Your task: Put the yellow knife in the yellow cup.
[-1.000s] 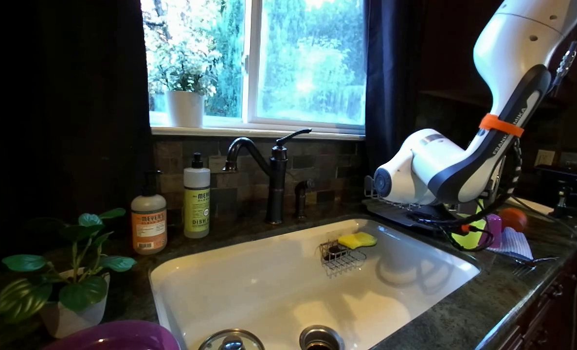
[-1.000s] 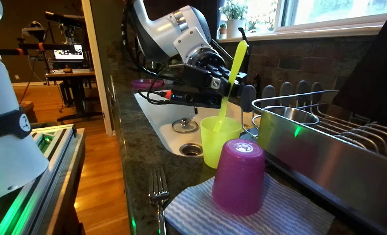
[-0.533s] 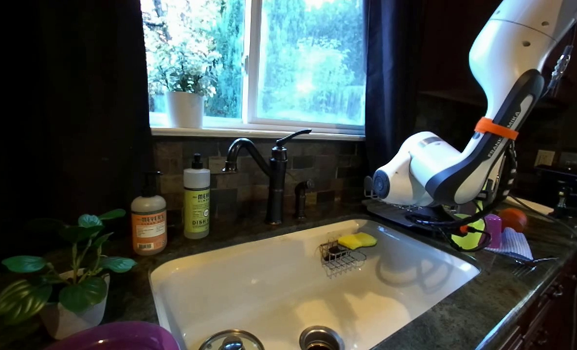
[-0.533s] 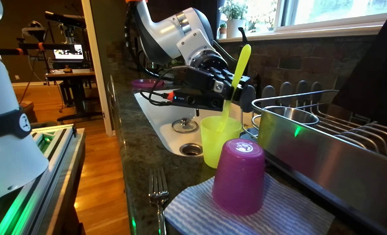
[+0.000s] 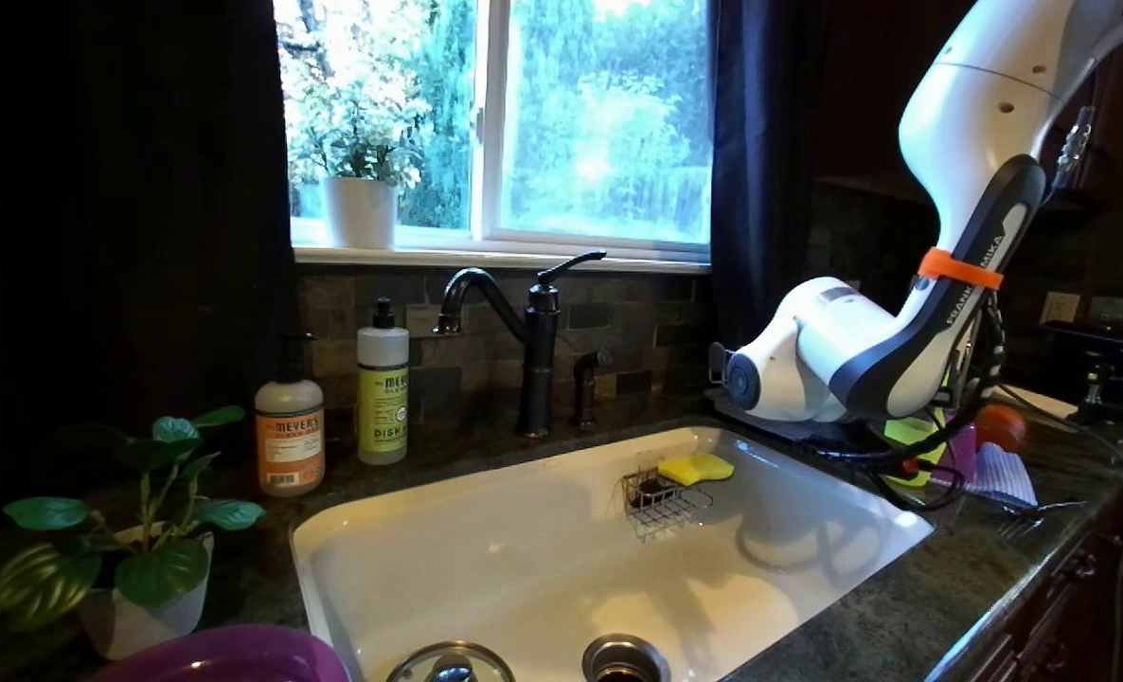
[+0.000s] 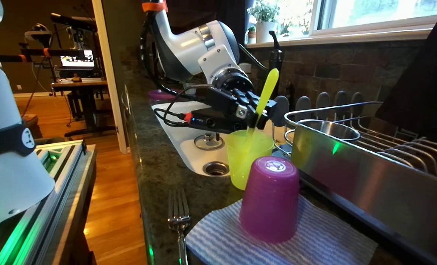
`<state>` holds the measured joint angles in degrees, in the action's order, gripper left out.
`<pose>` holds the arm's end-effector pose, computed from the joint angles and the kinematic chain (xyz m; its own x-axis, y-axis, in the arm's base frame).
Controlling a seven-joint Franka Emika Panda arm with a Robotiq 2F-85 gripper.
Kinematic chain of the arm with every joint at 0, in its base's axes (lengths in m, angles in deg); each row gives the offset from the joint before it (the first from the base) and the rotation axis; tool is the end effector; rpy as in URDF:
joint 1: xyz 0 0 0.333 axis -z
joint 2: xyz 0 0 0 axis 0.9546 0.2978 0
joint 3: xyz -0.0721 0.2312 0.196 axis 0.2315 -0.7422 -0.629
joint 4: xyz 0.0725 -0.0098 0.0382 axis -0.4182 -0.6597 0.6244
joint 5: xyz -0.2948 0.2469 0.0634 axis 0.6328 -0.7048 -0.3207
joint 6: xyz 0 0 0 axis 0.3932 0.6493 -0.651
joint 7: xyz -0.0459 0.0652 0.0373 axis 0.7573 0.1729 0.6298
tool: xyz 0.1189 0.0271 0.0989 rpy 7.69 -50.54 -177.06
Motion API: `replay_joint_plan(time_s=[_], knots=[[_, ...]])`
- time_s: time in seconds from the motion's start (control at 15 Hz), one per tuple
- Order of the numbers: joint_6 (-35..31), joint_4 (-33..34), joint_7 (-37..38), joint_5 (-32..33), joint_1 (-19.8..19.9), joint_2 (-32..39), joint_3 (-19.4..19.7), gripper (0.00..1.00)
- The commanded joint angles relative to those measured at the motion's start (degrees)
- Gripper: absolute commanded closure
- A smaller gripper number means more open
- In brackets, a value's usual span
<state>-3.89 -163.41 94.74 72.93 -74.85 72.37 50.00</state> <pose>0.4182 -0.1131 0.1885 0.1790 -0.1240 0.9760 -0.9527 0.2258 0.2034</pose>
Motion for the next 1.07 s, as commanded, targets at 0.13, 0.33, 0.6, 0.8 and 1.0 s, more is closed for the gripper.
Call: replay_joint_plan(time_s=[0.13, 0.33, 0.6, 0.8, 1.0], knots=[[-0.43, 1.39, -0.24, 0.47, -0.99, 3.01, -0.68, 0.98], [-0.36, 1.55, -0.23, 0.76, -1.39, 2.36, -1.03, 0.98], [-0.04, 2.40, -1.07, 0.60, -2.21, 2.78, -1.79, 0.66], [0.04, 3.22, -1.45, 0.54, -2.85, 2.88, -2.08, 0.45], [0.32, 2.59, -1.33, 0.31, -3.01, 2.31, -2.07, 0.25]])
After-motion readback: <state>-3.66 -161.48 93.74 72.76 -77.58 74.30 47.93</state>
